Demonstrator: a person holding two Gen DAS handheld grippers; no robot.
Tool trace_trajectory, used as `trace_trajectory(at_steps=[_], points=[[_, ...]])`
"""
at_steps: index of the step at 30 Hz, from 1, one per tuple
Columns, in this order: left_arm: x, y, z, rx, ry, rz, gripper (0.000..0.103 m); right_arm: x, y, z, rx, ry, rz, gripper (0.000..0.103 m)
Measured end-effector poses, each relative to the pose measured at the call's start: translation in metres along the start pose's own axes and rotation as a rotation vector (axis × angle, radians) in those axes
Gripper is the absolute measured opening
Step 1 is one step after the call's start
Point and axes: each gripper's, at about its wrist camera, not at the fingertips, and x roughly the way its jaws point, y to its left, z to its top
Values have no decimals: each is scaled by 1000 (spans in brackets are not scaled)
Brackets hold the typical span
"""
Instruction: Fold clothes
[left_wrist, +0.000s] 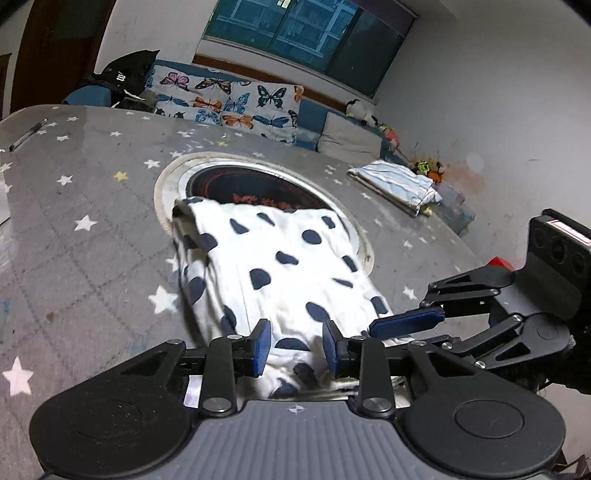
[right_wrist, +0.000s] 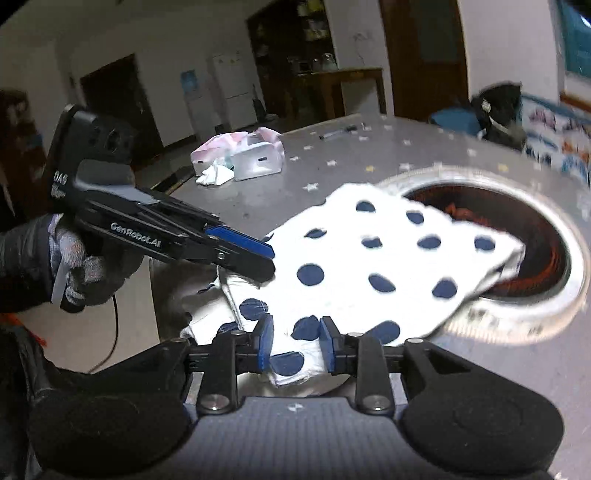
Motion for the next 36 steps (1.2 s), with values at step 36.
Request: trace_trajectory(at_steps=[36], points=[[12,-18,-5,-5,6,-68,35,64,-115,50,172,-50,-358,37]])
